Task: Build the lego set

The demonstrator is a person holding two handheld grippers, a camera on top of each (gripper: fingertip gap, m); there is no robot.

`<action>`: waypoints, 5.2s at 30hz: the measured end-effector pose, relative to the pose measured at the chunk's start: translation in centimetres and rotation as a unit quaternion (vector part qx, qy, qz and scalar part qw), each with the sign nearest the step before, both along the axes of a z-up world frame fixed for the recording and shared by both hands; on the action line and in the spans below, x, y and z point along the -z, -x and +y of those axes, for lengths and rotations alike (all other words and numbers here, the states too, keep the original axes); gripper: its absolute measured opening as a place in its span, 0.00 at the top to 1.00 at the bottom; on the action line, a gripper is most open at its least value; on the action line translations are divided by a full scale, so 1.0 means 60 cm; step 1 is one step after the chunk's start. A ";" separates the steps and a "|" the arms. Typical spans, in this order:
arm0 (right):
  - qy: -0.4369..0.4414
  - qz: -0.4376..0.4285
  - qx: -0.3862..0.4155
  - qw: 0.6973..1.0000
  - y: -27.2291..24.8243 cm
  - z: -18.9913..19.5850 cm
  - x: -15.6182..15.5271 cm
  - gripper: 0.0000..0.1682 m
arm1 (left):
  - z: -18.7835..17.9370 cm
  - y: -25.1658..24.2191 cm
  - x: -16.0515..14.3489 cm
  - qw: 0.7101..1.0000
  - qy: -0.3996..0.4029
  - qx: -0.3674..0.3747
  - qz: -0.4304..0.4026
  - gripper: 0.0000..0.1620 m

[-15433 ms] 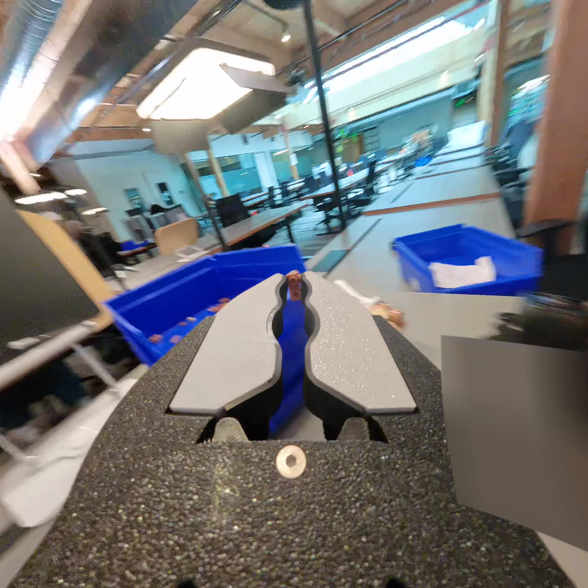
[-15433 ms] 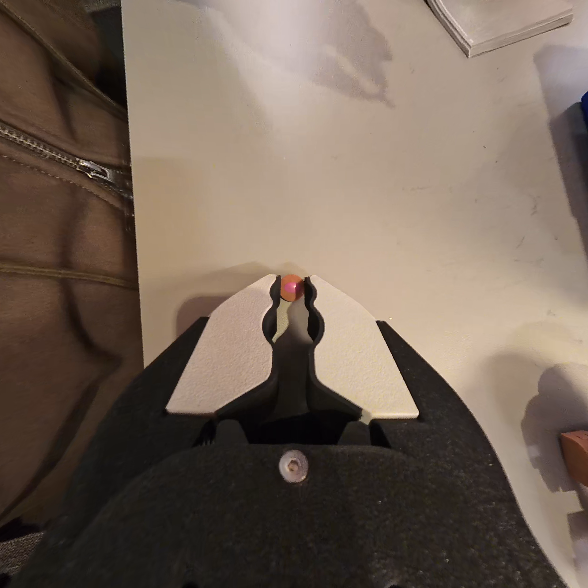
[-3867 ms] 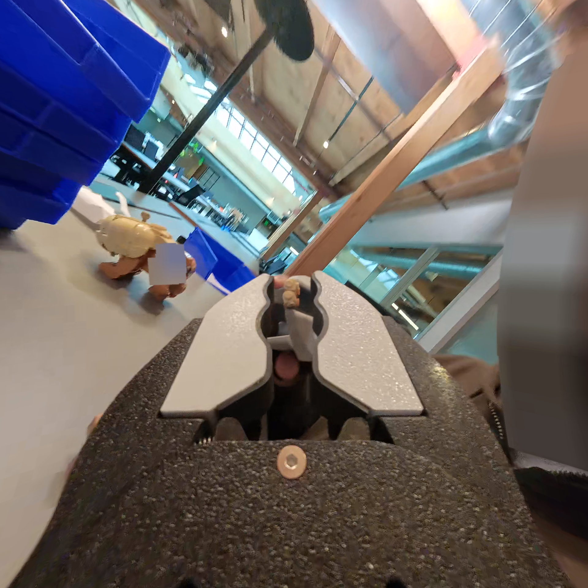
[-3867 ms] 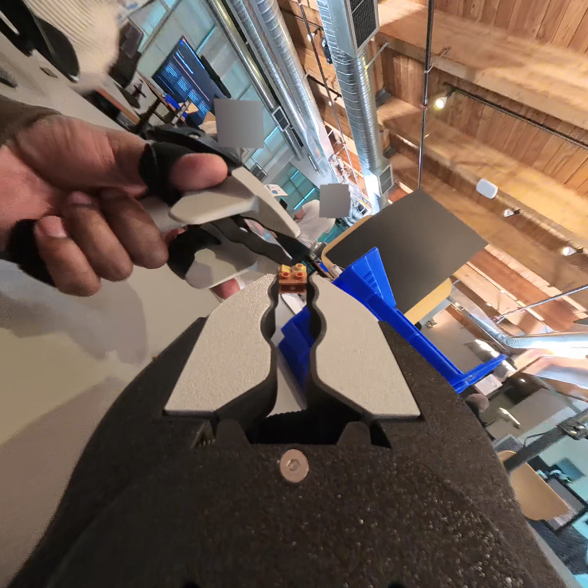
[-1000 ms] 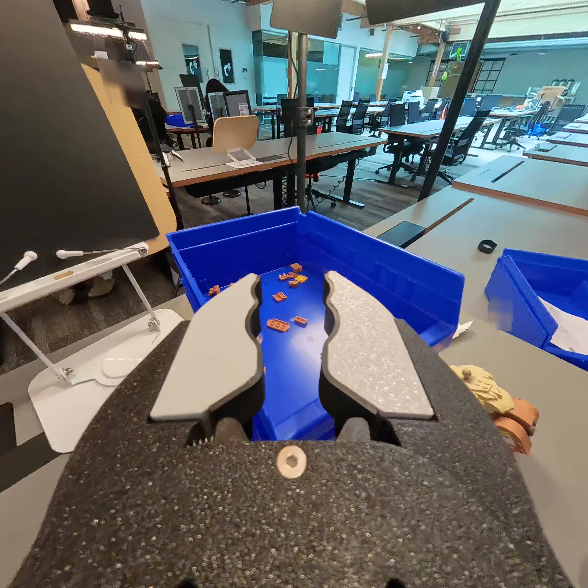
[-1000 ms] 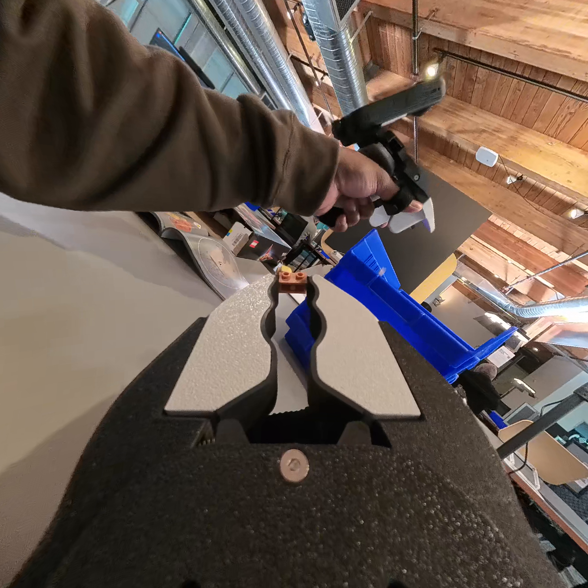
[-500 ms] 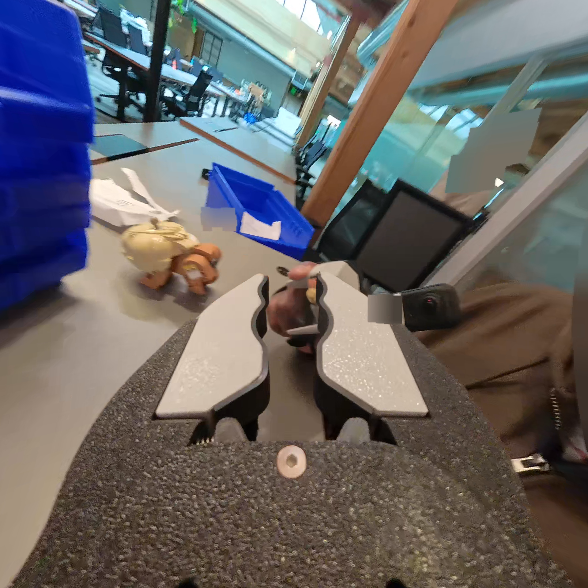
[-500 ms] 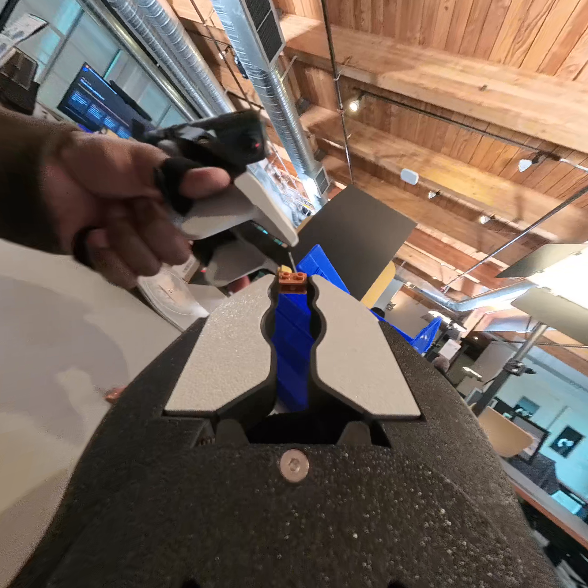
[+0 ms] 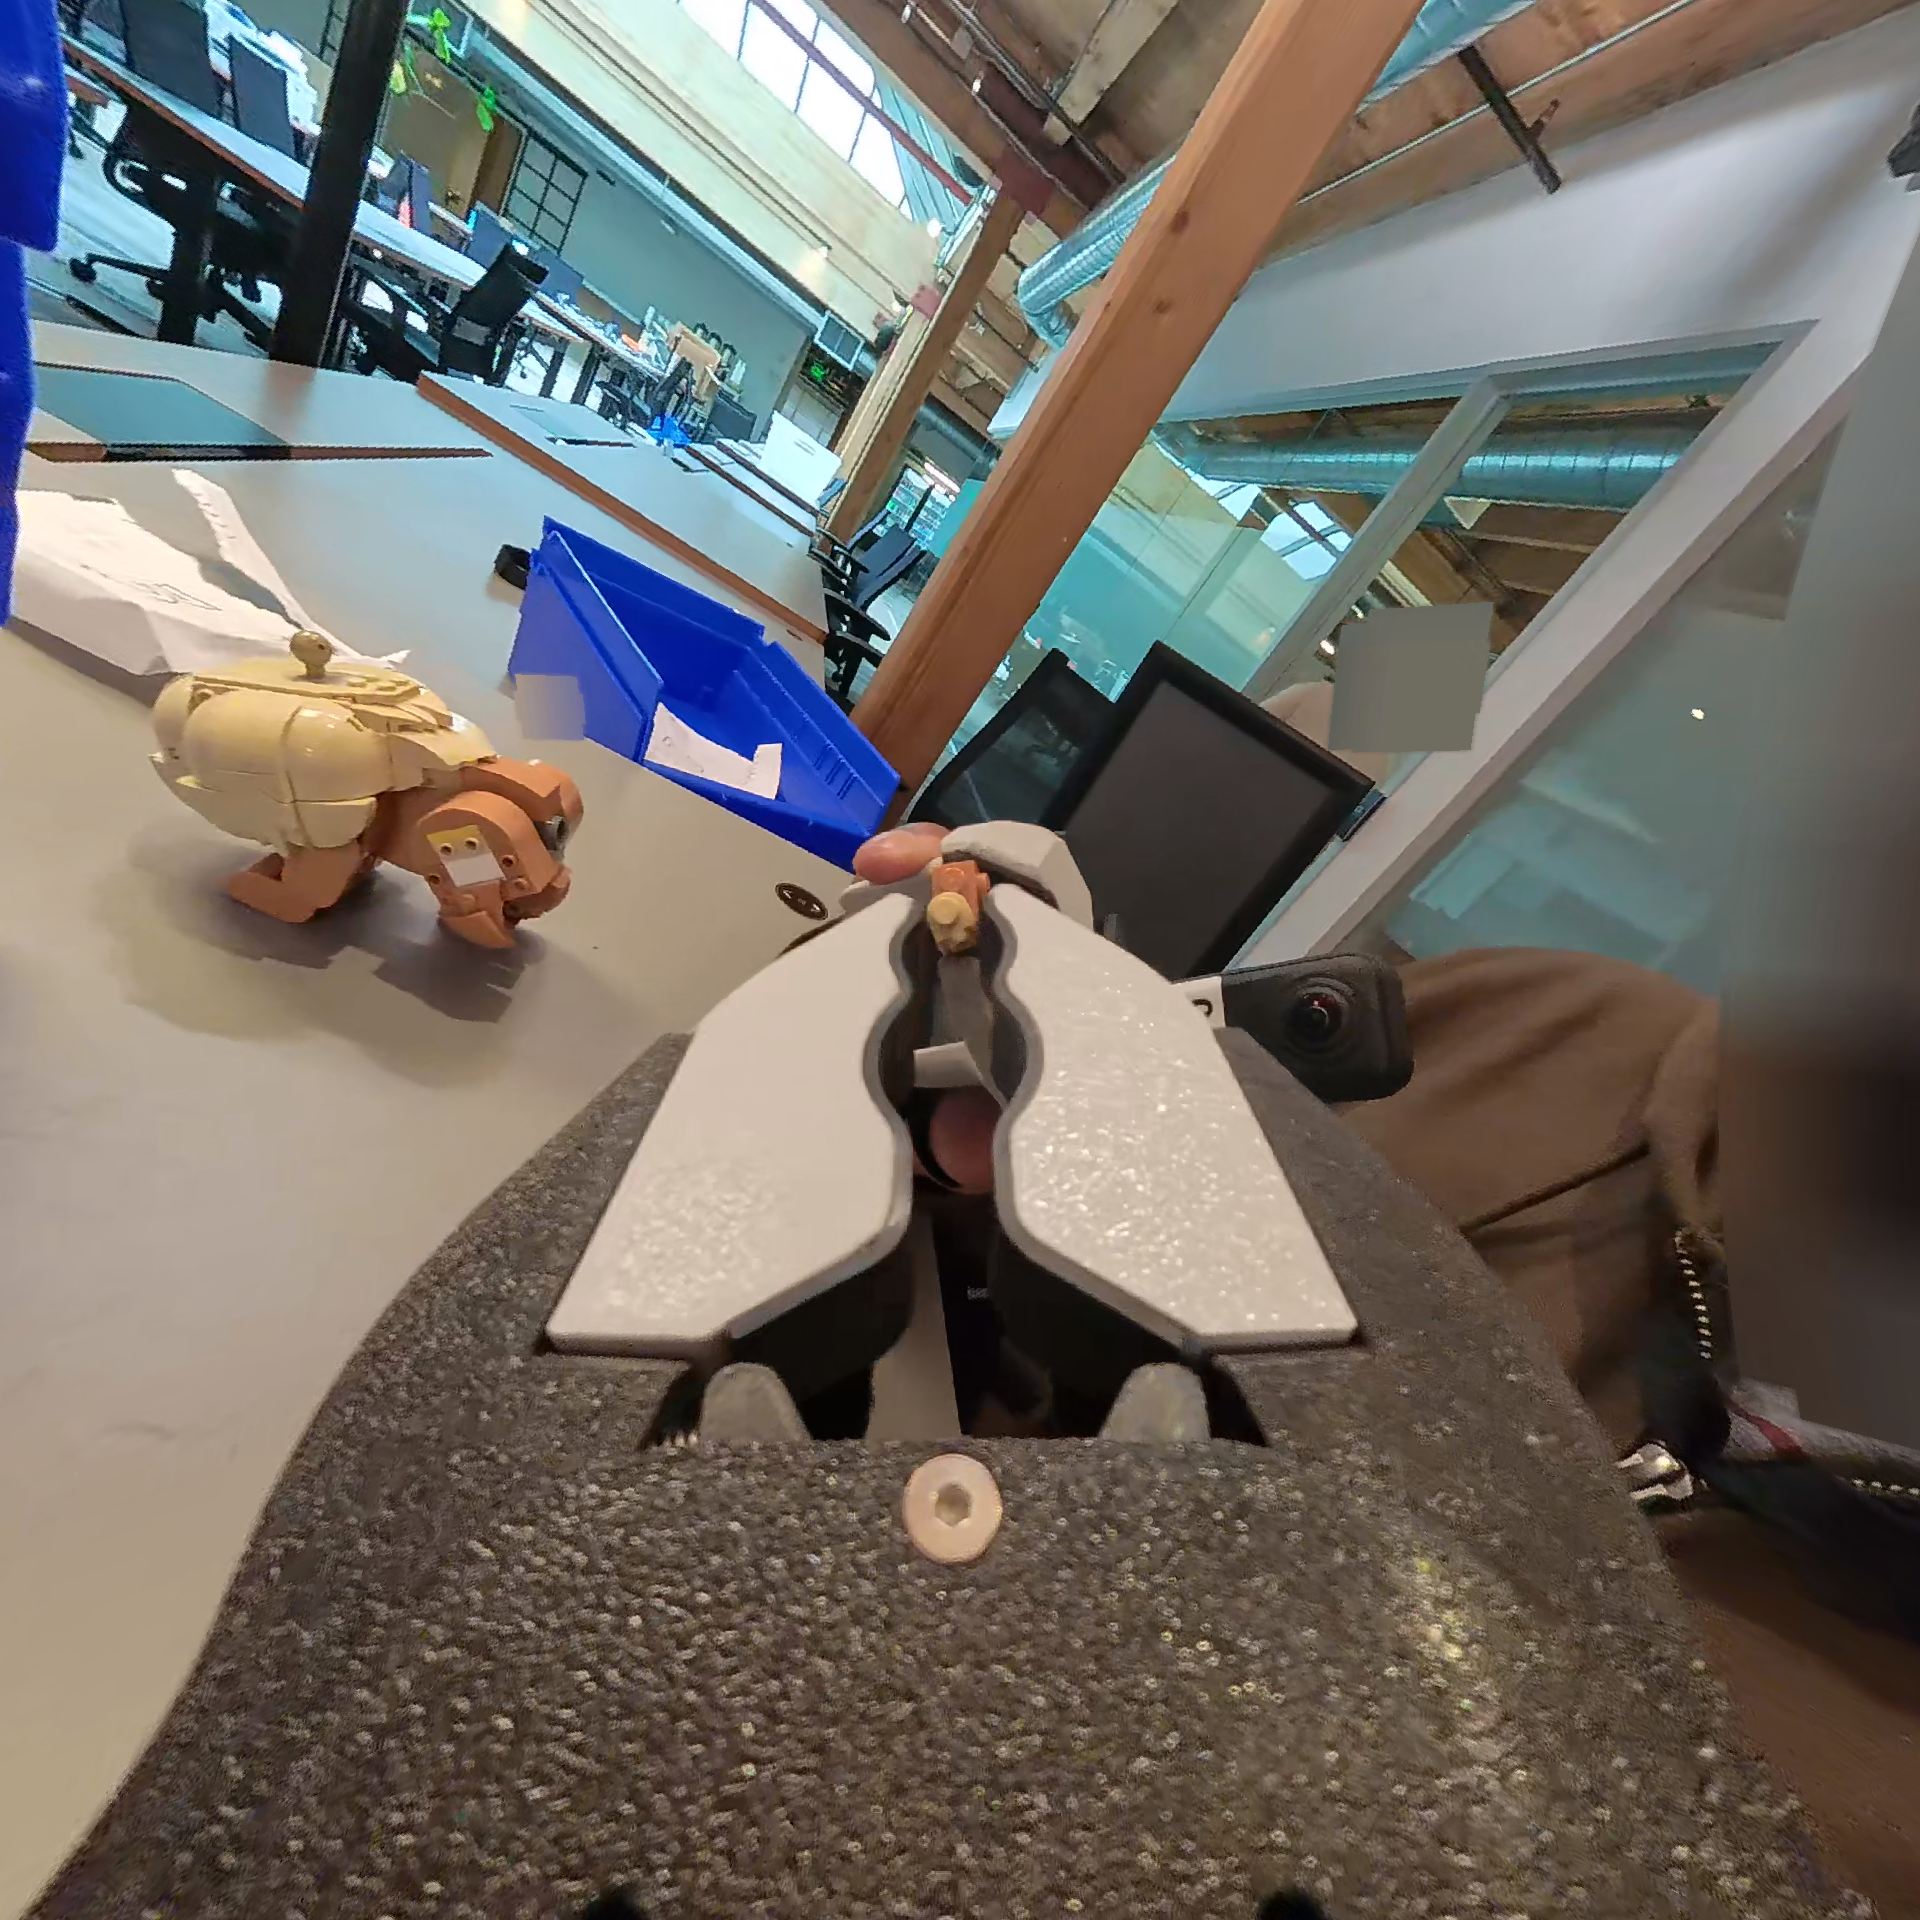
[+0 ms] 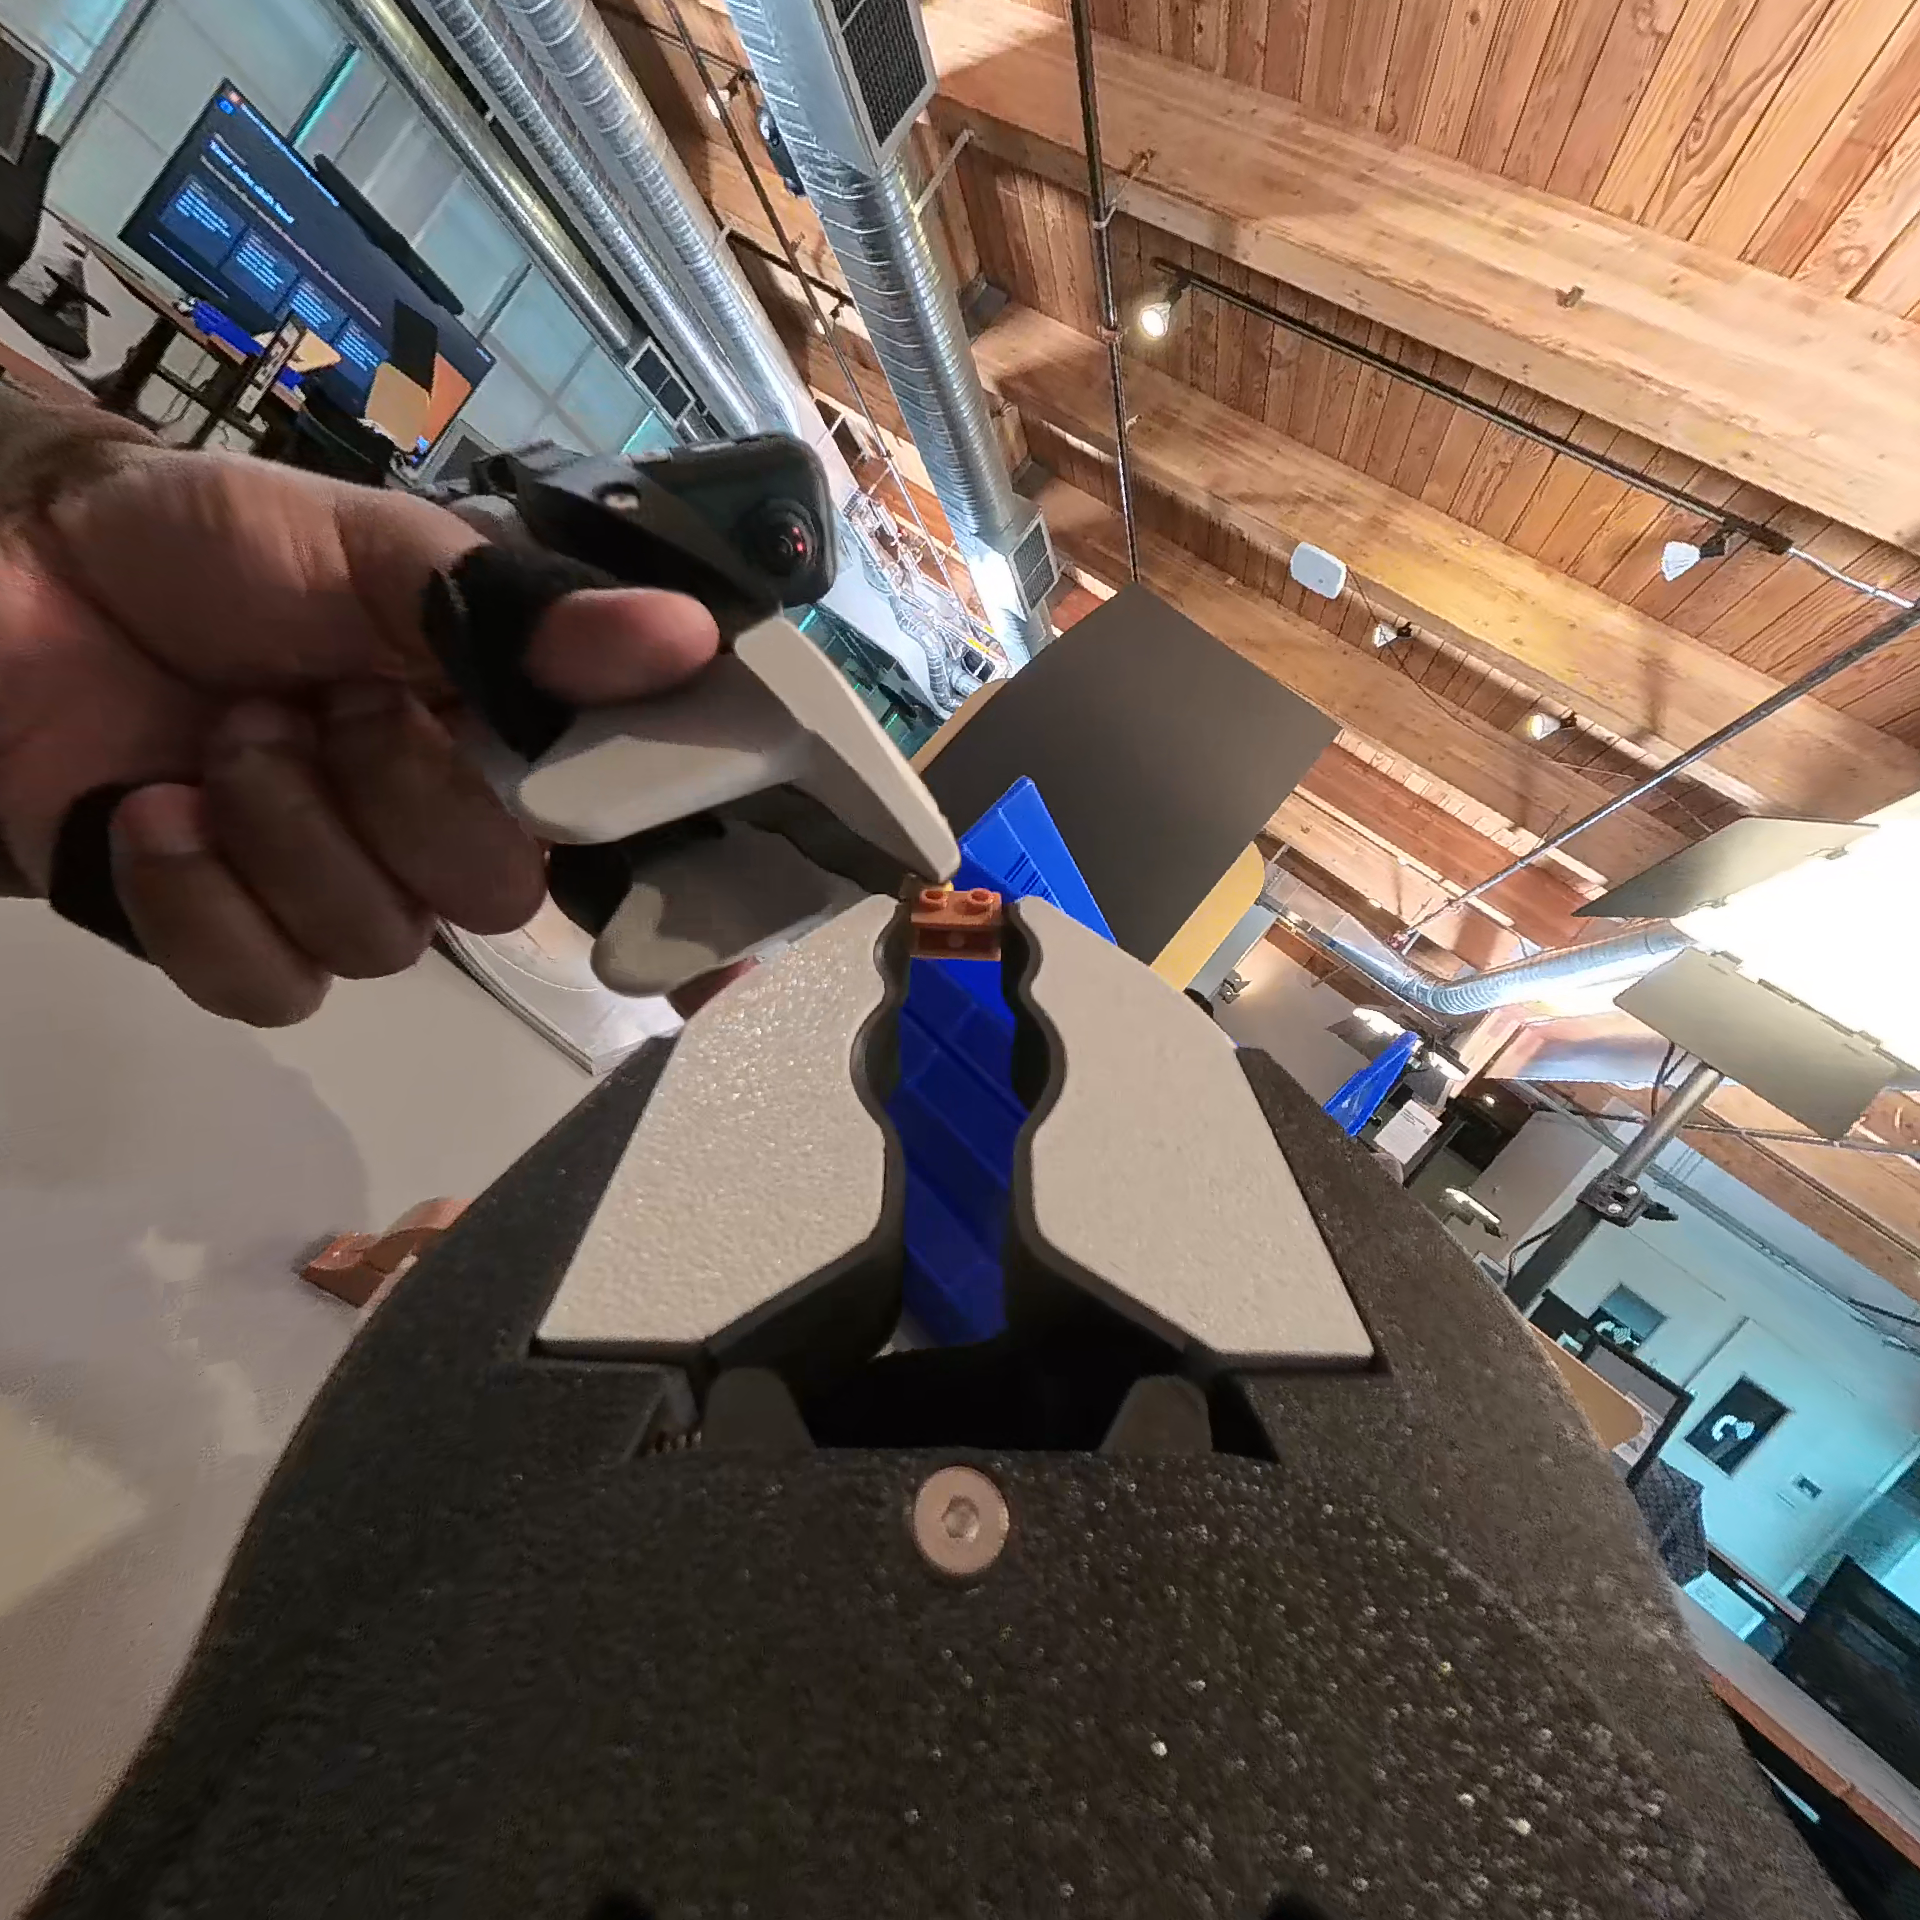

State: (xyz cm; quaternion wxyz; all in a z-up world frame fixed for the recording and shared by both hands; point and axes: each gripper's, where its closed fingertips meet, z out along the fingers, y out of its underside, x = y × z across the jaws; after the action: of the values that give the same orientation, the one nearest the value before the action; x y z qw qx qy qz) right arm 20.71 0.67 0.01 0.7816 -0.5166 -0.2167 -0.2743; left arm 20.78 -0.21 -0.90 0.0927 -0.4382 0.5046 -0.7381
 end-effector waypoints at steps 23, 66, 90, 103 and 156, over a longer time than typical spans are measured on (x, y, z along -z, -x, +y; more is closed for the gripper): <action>-0.023 0.058 -0.037 0.997 -0.010 -0.018 -0.019 0.90 | -0.013 -0.011 -0.024 0.996 -0.088 -0.004 -0.007 0.96; 0.222 0.184 0.021 0.957 -0.217 0.274 -0.213 0.90 | 0.382 0.012 0.030 0.817 -0.390 -0.425 0.014 0.79; 0.555 0.040 -0.263 0.788 0.046 0.083 0.217 0.76 | 0.227 -0.002 0.128 0.923 -0.347 -0.152 0.068 0.77; 0.544 0.077 -0.276 0.789 0.062 0.121 0.231 0.88 | 0.205 0.003 0.113 0.938 -0.318 -0.130 0.046 0.77; 0.344 0.227 -0.382 0.827 0.023 0.113 0.064 0.89 | 0.118 0.027 0.052 0.928 -0.342 -0.060 -0.136 0.90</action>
State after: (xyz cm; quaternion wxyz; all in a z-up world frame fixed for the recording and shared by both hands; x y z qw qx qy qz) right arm 19.32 7.43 -3.81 0.6229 -0.6756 -0.2934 0.2636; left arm 19.16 6.89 -4.02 0.3486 -0.3044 0.6818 -0.5665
